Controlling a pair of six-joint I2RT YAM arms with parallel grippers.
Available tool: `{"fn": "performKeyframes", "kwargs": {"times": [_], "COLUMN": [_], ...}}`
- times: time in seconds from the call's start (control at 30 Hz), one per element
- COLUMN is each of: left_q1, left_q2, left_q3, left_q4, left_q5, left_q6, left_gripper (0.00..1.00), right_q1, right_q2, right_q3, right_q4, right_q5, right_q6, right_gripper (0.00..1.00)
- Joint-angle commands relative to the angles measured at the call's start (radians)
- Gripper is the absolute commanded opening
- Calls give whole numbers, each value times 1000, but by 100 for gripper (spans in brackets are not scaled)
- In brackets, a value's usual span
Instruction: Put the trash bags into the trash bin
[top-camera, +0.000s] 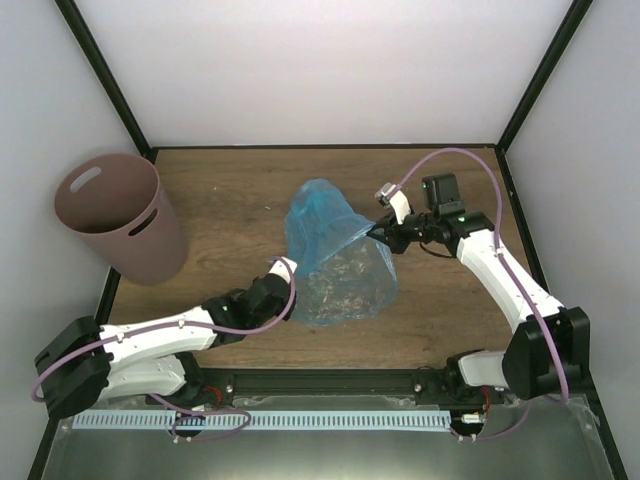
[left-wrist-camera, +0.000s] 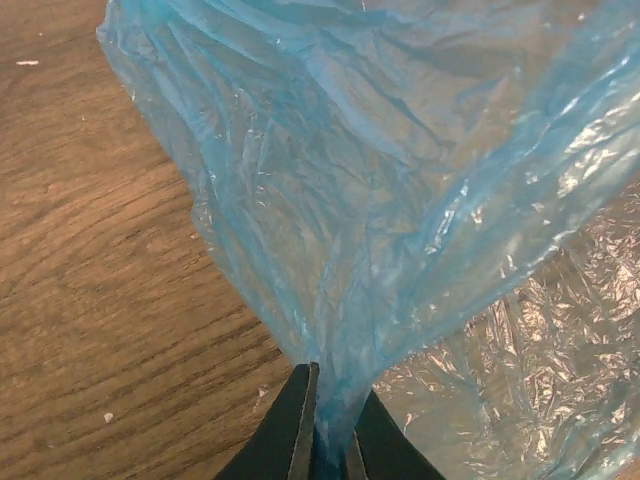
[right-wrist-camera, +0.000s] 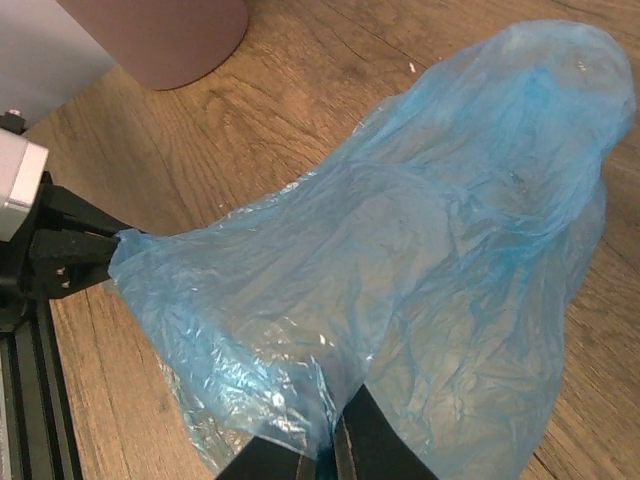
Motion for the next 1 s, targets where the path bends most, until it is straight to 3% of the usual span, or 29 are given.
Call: {"fn": "performKeyframes", "kwargs": {"times": [0.0, 0.07, 0.13, 0.23, 0.3, 0.43, 0.5, 0.57, 0.67, 0.73, 0.83, 0.9, 0.97], "left_q1": [5, 30, 125, 299, 380, 425, 407, 344, 198, 152, 134, 116, 76], "left_q2": [6, 5, 34, 159, 275, 471, 510, 472, 324, 229, 188, 191, 150], "left_q3": [8, 38, 89, 284, 570, 1219, 1461, 1524, 1261, 936, 436, 280, 269], "left_q4": [46, 59, 91, 65, -9, -228, -262, -228, -134, -44, 140, 211, 171], "left_q5": [8, -5, 41, 162, 188, 200, 228, 247, 230, 231, 247, 276, 238], "left_q6": [-10, -29, -69, -83, -40, 111, 185, 283, 423, 348, 69, -8, -10], "left_gripper": [4, 4, 4, 4, 4, 4, 4, 4, 4, 4, 4, 4, 4], "right_q1": [0, -6, -18, -47, -71, -92, -84, -85, -82, -78, -79, -79, -79], "right_q2": [24, 52, 113, 276, 417, 665, 588, 385, -3, -136, -176, -206, -291], "right_q3": [13, 8, 30, 233, 511, 1331, 1387, 1274, 712, 341, -77, -230, -280], "right_q4": [19, 30, 44, -25, -124, -353, -244, -141, 154, 193, 168, 116, 35], "right_q5": [33, 77, 114, 138, 156, 176, 189, 99, 16, 39, 174, 119, 1], "right_q6": [21, 33, 49, 37, 29, 42, 25, -31, -113, -187, -235, -283, -304], "right_gripper": [1, 1, 1, 1, 1, 1, 1, 1, 1, 1, 1, 1, 1]}}
